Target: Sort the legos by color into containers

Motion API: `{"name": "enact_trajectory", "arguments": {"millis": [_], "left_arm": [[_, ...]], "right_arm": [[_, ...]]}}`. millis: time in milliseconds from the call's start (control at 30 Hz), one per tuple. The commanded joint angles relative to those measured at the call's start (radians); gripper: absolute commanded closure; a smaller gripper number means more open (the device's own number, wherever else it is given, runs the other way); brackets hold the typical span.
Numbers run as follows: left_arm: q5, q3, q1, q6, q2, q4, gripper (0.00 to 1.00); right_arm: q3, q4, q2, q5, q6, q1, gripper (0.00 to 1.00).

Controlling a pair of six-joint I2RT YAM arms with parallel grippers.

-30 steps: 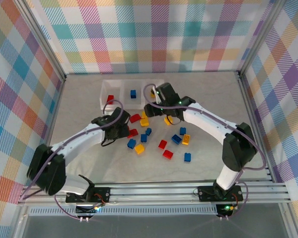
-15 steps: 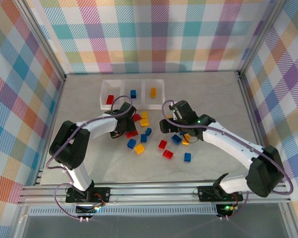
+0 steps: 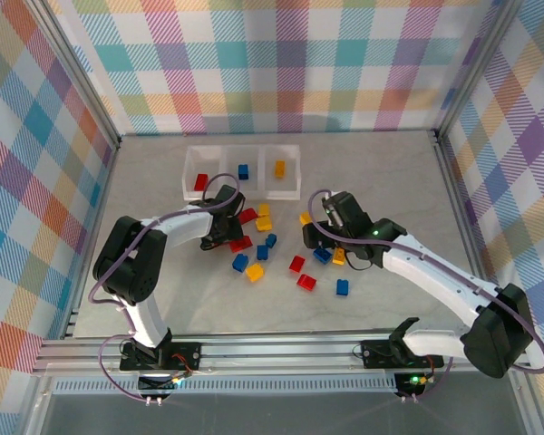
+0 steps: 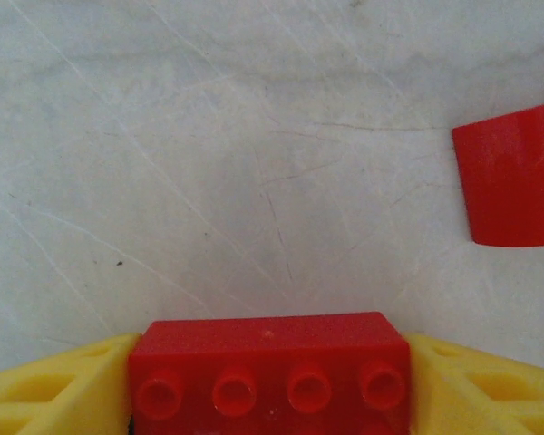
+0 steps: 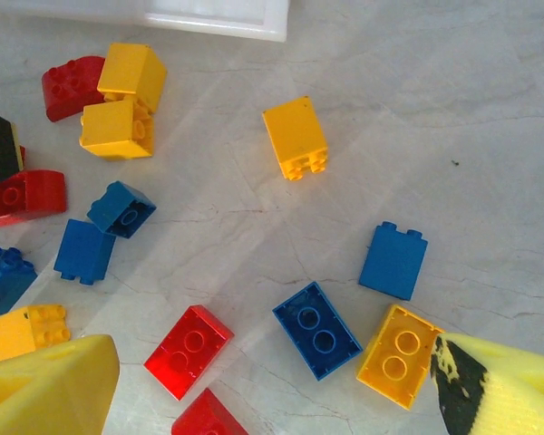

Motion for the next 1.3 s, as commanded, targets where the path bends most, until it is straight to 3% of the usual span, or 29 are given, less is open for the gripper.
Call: {"name": "enact_trajectory", "arguments": {"millis": [0,100,233,533,1000,1267], "left_arm": [[0.008,0.027,0.008,0.023,0.009,-0.002,0.34],[-0.016,0.042,0.011,0.027,0.002,-0.023,0.39],[-0.066,0.078,0.032,0.044,-0.041,-0.086,0.4],[-0.085,0.222,0.156,0.122,-0.114,-0.158,0.42],[0.041,0.649,0.283,0.2,0.23,-0.031,0.41],[0.063,0.846,0.296,0.236,0.375,-0.09,0.27]], "right_arm": [[-0.012,-0.025,-0.031,0.029,0.011,0.006,0.11],[-0.019,-0.023,-0.04,0.025,0.016,0.006,0.11],[-0.027,-0.025,-0.051,0.025,0.013,0.005,0.1],[-0.036,-0.015,-0.068,0.033,-0.005,0.008,0.11],[-0.116,-0.052,-0.149,0.087,-0.03,0.018,0.1],[-0.131,-0.112,-0.226,0.101,-0.031,0.018,0.09]]}}
